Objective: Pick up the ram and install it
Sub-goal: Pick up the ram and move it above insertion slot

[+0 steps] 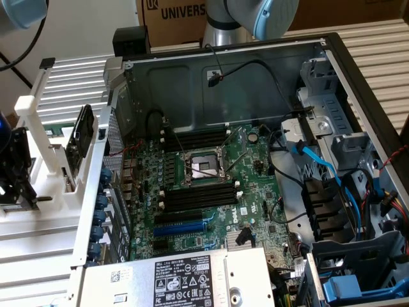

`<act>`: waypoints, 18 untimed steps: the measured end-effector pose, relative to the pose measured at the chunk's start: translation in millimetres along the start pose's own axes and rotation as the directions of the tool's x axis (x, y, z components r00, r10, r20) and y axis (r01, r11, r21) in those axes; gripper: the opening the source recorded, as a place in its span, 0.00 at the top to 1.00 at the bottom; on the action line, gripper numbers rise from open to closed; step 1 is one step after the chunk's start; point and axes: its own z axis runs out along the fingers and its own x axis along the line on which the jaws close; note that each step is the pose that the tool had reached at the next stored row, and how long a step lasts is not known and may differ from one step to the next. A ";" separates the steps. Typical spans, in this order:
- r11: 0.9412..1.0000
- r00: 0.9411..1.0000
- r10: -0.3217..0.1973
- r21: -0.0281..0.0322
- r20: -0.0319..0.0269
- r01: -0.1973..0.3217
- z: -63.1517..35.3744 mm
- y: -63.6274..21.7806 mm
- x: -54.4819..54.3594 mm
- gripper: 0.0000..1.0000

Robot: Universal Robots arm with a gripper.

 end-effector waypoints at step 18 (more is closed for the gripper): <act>1.000 1.000 0.000 0.000 0.000 0.000 -1.0 0.2 0.1 0.88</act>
